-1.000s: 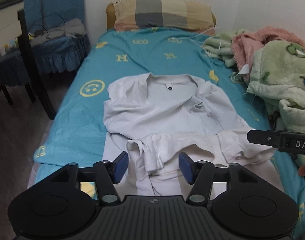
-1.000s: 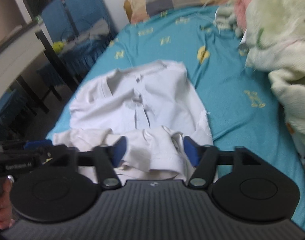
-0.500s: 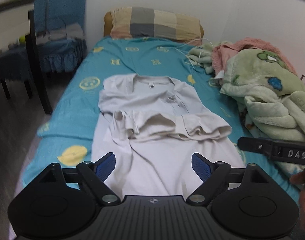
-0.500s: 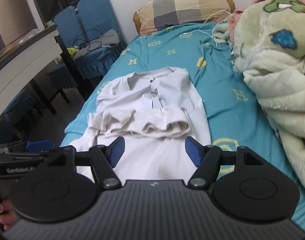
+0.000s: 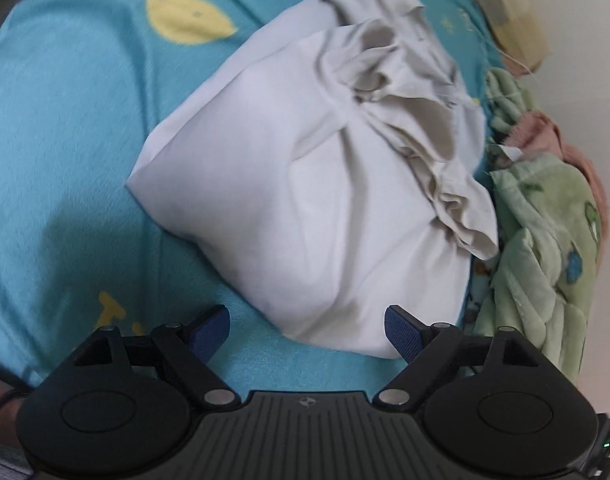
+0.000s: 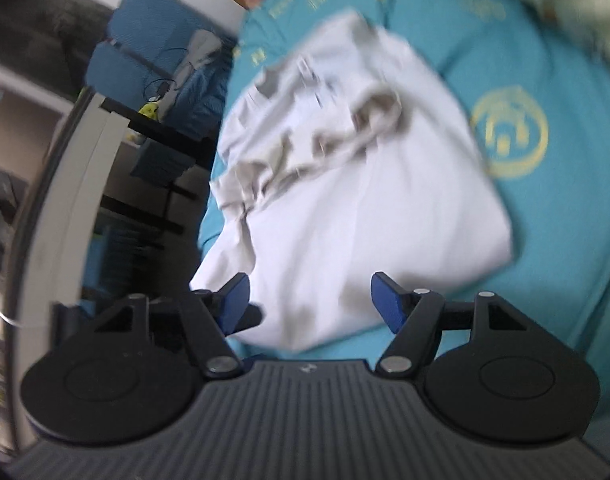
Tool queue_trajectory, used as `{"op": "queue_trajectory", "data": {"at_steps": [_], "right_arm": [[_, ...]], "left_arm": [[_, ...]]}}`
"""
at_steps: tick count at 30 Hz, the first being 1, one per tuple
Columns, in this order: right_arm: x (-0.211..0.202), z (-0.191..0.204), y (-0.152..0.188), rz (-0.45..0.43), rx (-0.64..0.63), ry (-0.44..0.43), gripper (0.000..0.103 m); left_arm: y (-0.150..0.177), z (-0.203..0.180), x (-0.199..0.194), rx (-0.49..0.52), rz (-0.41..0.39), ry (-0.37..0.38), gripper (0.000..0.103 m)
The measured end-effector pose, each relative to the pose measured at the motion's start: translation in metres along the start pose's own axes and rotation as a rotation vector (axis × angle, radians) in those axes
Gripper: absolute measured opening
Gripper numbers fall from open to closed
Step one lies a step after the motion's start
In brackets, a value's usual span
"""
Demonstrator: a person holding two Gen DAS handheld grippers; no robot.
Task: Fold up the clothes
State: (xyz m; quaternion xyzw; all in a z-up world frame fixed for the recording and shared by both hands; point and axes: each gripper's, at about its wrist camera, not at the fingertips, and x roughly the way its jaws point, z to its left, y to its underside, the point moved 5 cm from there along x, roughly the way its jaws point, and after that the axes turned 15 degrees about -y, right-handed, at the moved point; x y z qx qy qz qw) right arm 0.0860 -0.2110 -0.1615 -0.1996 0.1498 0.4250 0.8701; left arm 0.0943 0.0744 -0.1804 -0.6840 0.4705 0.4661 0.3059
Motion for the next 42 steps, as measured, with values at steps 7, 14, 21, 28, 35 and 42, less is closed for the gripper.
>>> {"op": "queue_trajectory", "data": {"at_steps": [7,14,21,28,35,42], "right_arm": [[-0.003,-0.055,0.003,-0.089,0.355,0.018,0.070],[-0.008,-0.062,0.001,-0.222,0.361,0.064,0.069],[-0.013,-0.063,-0.008,-0.271,0.315,0.103,0.022],[-0.033,-0.033,-0.020,-0.338,0.181,0.050,0.013],[-0.067,0.022,-0.022,-0.383,0.038,0.034,0.012],[-0.119,0.054,0.019,-0.401,0.019,0.013,0.011]], "left_arm": [[-0.011,0.022,0.001,-0.179,-0.066,0.060,0.082],[-0.017,0.046,0.001,-0.313,-0.106,0.102,0.065],[-0.016,0.040,-0.007,-0.273,-0.163,0.110,0.030],[-0.027,0.012,-0.056,-0.214,-0.261,0.192,0.005],[0.004,-0.009,-0.131,-0.168,-0.378,0.234,0.003],[0.064,0.009,-0.178,-0.144,-0.377,0.248,0.003]]}}
